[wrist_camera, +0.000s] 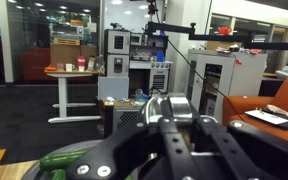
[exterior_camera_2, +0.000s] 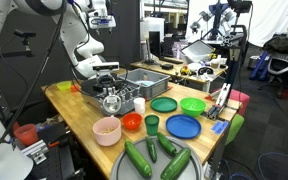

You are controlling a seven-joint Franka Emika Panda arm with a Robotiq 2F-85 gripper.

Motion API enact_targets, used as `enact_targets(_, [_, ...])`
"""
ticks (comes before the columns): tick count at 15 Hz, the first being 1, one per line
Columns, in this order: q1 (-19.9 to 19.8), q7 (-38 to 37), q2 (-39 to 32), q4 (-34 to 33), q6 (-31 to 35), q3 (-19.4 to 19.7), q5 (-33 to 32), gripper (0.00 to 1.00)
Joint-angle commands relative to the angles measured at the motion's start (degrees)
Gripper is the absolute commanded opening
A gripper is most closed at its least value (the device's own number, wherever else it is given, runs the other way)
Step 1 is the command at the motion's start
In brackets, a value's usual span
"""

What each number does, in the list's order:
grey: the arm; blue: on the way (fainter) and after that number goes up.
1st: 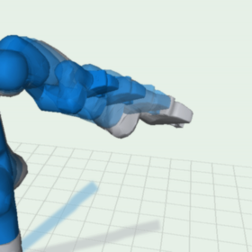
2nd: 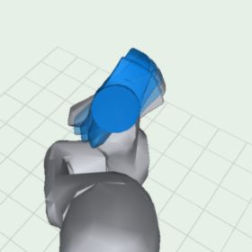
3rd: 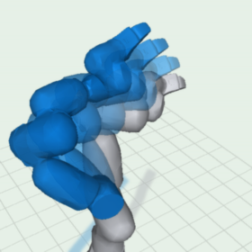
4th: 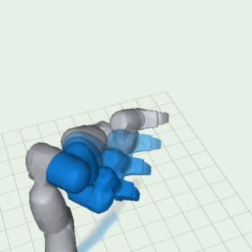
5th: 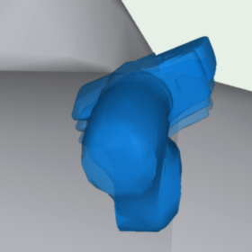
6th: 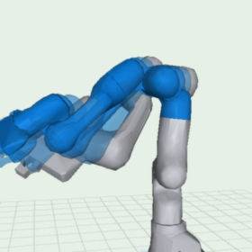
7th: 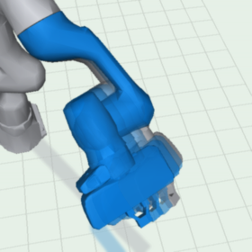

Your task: Pour the contents of the jug into the pink mug

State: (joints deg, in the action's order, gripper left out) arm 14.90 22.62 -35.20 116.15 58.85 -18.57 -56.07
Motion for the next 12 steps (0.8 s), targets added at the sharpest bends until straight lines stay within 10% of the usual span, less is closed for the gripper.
enact_targets(1, [-3.66, -0.84, 6.49, 4.06, 5.76, -1.11, 3.31, 0.04])
enact_targets(12, [-9.41, -0.03, 28.29, 10.55, 28.24, 4.39, 13.86, 0.04])
